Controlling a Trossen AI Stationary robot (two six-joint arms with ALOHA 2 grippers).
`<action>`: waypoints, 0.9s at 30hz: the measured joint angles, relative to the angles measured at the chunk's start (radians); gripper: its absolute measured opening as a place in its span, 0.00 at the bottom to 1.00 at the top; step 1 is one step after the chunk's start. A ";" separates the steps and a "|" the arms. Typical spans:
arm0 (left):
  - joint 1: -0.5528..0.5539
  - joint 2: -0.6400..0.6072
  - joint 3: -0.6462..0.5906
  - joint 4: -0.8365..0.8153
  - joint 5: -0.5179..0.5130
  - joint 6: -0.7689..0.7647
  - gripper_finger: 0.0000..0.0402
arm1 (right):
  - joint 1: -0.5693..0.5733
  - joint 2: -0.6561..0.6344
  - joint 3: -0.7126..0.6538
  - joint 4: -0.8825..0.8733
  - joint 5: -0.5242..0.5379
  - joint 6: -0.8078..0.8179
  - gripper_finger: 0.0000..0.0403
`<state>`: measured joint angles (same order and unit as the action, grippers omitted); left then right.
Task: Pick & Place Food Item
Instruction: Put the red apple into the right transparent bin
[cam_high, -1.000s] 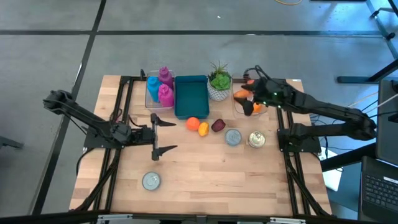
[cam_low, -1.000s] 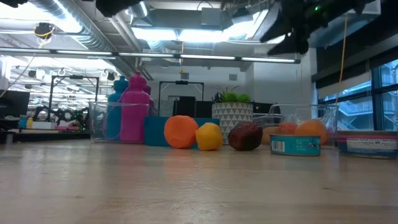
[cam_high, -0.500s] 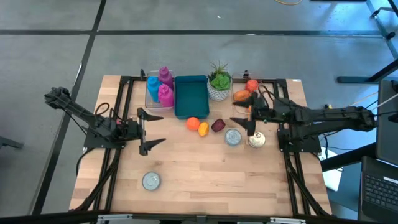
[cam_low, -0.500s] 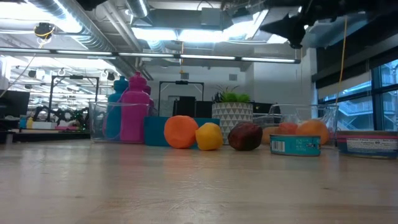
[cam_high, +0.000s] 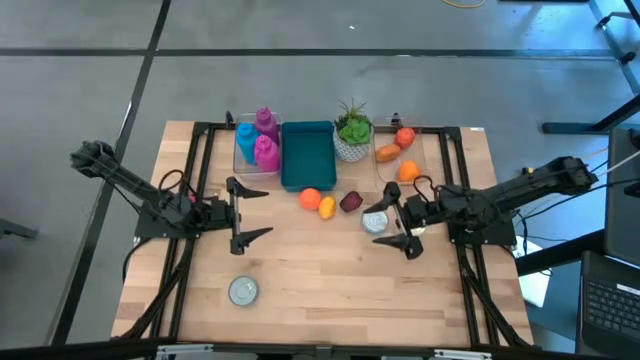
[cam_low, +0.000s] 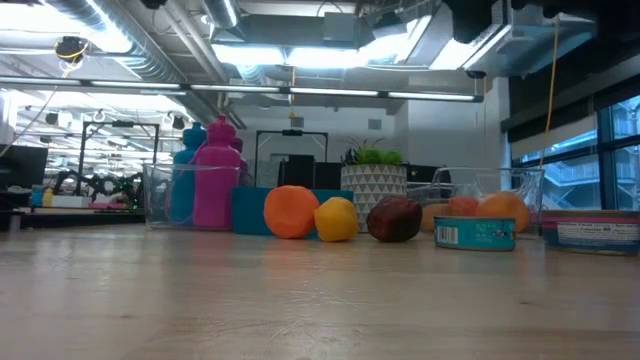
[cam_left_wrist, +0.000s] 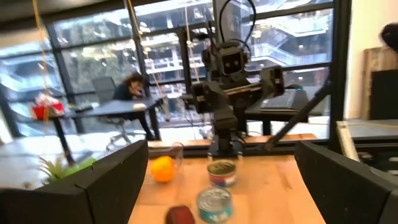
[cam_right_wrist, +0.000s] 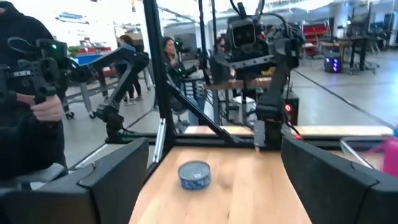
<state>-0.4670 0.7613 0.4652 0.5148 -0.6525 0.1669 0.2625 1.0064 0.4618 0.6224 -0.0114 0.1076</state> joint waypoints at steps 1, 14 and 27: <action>0.005 0.013 0.000 0.021 -0.001 0.017 0.98 | 0.003 0.014 0.000 0.025 0.000 -0.004 0.90; 0.033 0.112 0.000 0.055 -0.006 0.032 0.98 | 0.003 0.079 0.000 0.074 -0.002 0.031 0.90; 0.000 0.194 0.020 -0.002 0.041 -0.090 0.98 | 0.004 0.098 0.000 0.144 -0.058 0.100 0.90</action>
<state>-0.4668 0.9550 0.4852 0.5124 -0.6113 0.0769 0.2664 1.1043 0.4622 0.7667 -0.0698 0.2071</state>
